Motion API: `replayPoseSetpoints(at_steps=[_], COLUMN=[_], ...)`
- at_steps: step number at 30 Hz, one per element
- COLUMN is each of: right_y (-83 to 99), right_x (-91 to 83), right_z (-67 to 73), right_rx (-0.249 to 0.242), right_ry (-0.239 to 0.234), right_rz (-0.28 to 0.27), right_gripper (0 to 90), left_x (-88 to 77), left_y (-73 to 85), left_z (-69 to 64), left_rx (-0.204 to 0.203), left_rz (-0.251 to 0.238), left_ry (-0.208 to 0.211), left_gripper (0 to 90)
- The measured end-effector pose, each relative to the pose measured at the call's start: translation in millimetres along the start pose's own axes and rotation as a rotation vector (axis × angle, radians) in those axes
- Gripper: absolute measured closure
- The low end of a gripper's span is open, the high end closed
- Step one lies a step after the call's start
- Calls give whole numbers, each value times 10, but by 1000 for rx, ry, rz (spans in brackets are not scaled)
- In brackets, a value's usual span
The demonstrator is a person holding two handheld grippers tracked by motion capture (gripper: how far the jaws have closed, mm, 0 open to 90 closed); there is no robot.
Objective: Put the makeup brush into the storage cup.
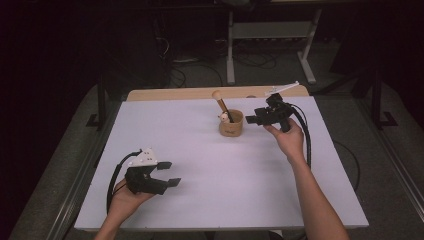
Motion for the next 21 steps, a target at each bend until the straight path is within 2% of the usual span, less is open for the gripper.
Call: replayPoseSetpoints(at_steps=[4,6,10,17,18,19,20,21], right_y=[16,24,36,78,86,91,102,110], right_x=[-28,-38,-71,-128,-135,-146,-153,-162], right_z=[7,2,24,35,28,39,33,42], right_rx=[2,-20,-4,-12,-24,-11,-24,-15], right_ry=[-3,2,0,2,3,1,3,5], right_rz=[4,-2,-2,-9,-12,-10,-12,-11], right_gripper=[390,388,382,364,362,361,359,358], left_x=[-5,-7,-11,-17,-17,-19,-18,-18], left_y=[-1,2,4,5,5,5,6,7], left_z=[4,5,10,9,10,10,10,11], left_rx=[1,1,1,-4,-2,-4,-7,-7], left_rz=[-3,-4,-6,-6,-6,-5,-5,-5], left_ry=[-3,-4,-5,-5,-6,-6,-7,-7], left_gripper=[325,324,324,322,322,322,321,320])
Point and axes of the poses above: each handheld gripper's, and its own axes: x roughly forward along the jaws, y roughly out of its underside, z roughly to its left, the point moved 2 cm from there along x, roughly forward along the jaws, and after that the axes turned 2 degrees about z, right-handed, at the moved point
